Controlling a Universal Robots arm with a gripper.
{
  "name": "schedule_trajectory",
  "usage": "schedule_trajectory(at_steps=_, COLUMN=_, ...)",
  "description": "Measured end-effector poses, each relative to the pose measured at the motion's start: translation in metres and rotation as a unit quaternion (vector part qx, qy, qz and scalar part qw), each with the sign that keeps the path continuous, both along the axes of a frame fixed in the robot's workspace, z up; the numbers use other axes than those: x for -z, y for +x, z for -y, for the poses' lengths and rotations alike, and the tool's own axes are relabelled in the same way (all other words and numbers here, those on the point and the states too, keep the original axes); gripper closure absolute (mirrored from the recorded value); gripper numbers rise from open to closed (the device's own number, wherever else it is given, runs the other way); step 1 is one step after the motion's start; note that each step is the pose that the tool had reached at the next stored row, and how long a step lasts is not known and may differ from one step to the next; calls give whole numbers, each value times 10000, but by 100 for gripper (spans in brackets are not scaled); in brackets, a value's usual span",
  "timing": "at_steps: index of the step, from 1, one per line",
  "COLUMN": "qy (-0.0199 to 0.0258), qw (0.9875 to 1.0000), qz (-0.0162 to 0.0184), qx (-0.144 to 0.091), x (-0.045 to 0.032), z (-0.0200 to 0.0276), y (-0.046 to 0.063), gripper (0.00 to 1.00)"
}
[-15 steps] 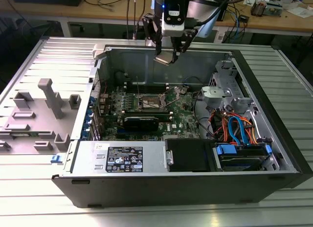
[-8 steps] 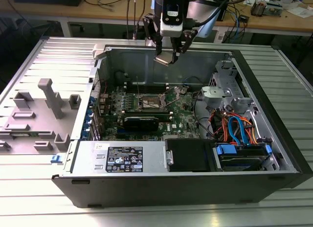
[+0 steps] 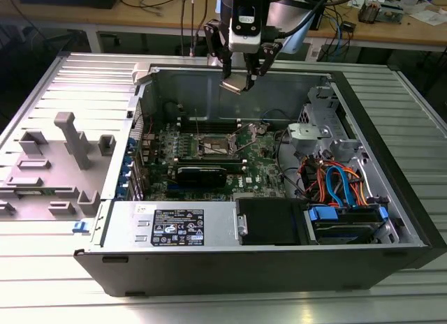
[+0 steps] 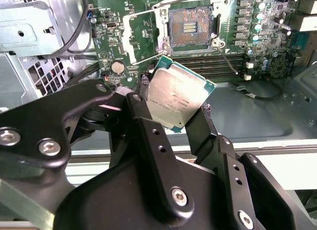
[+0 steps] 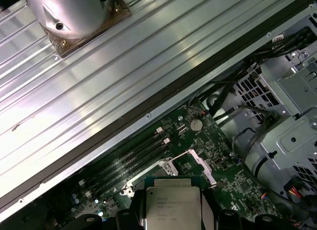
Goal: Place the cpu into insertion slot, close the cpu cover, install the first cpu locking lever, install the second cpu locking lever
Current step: 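Place the cpu into insertion slot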
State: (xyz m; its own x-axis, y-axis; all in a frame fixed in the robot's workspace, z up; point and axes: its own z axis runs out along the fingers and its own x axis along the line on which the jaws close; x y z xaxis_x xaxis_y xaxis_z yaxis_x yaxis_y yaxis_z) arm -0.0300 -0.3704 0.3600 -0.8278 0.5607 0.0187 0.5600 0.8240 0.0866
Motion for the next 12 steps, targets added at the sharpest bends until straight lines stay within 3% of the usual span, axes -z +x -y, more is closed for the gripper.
schedule_trajectory(at_steps=3, qy=0, qw=10000, qz=0, qx=92, x=2, z=0, y=0, gripper=46)
schedule_trajectory(at_steps=8, qy=0, qw=9988, qz=0, qx=495, x=10, z=0, y=0, gripper=46)
schedule_trajectory(at_steps=12, qy=-1, qw=9983, qz=0, qx=587, x=26, z=17, y=0, gripper=46)
